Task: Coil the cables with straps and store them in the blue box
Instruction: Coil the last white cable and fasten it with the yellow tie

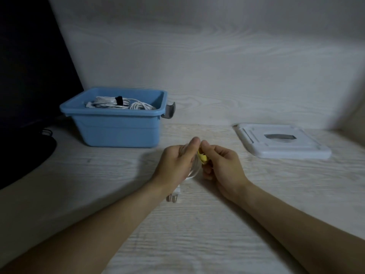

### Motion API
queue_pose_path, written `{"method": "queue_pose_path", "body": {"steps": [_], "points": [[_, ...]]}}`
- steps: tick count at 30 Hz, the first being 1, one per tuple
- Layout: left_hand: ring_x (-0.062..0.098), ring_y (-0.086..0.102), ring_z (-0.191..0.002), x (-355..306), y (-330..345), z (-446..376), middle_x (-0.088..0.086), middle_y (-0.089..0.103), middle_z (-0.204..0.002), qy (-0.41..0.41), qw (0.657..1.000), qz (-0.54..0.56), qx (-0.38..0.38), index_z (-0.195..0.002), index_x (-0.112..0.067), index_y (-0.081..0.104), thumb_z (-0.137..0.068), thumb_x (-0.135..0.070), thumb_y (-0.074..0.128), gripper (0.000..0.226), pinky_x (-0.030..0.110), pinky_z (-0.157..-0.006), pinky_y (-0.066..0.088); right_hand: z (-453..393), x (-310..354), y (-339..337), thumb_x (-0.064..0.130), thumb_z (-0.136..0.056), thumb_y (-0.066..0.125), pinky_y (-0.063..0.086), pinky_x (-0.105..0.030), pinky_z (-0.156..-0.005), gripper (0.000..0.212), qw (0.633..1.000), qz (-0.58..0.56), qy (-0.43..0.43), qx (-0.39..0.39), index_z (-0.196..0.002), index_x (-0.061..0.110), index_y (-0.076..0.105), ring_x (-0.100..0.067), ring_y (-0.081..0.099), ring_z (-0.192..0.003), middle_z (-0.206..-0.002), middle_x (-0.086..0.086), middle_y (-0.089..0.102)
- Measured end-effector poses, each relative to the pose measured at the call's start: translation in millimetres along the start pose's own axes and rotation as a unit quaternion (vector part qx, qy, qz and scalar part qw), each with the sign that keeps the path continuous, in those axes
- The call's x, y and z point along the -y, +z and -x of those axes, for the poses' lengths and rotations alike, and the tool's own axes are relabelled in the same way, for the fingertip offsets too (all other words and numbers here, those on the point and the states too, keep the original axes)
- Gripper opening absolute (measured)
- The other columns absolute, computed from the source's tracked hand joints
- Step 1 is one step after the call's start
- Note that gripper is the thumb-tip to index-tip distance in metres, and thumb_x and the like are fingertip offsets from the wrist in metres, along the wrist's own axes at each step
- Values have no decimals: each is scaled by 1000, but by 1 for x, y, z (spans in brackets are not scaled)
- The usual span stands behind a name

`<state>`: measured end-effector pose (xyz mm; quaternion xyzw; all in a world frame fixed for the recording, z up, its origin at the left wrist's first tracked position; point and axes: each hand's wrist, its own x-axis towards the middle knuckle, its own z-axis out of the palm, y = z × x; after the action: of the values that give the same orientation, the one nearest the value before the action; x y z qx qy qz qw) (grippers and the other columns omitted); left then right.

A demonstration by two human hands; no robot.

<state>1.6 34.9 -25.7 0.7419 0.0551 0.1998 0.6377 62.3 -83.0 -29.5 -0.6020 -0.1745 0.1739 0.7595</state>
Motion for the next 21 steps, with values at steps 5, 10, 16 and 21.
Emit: {"method": "queue_pose_path", "body": {"steps": [5,10,16,21], "points": [[20,56,-60,1,2,5,13,66,-67,50,996,-78,-11,-75,-1,65,-93,-27,64,31,35,-56,44,0,-3,-5,23,-96,62,32,-25,-40,33,1000,-21,3,-7,-72,1,64,-21,40,-44,-58,-14,48],[8,41,-51,1,-1,5,-6,45,-51,44,992,-115,-24,-58,-19,49,-88,-15,57,32,27,-49,32,4,-5,-7,25,-98,59,29,-24,-40,39,1000,-7,-22,-5,-84,-11,65,-20,37,-42,-59,-16,48],[10,40,-53,5,-9,1,-1,46,-55,38,991,-125,-29,-61,-16,52,-85,-8,62,27,29,-49,32,4,-7,-8,22,-101,55,26,-21,-41,26,990,117,-75,-1,-92,4,72,-7,28,-40,-44,8,37],[7,39,-52,6,-12,0,-5,47,-54,35,988,-141,-46,-63,-7,55,-80,-11,63,19,28,-47,33,6,-2,-15,12,-101,51,29,-13,-46,22,949,275,-152,32,-93,11,72,-4,38,-39,-42,18,48]]}}
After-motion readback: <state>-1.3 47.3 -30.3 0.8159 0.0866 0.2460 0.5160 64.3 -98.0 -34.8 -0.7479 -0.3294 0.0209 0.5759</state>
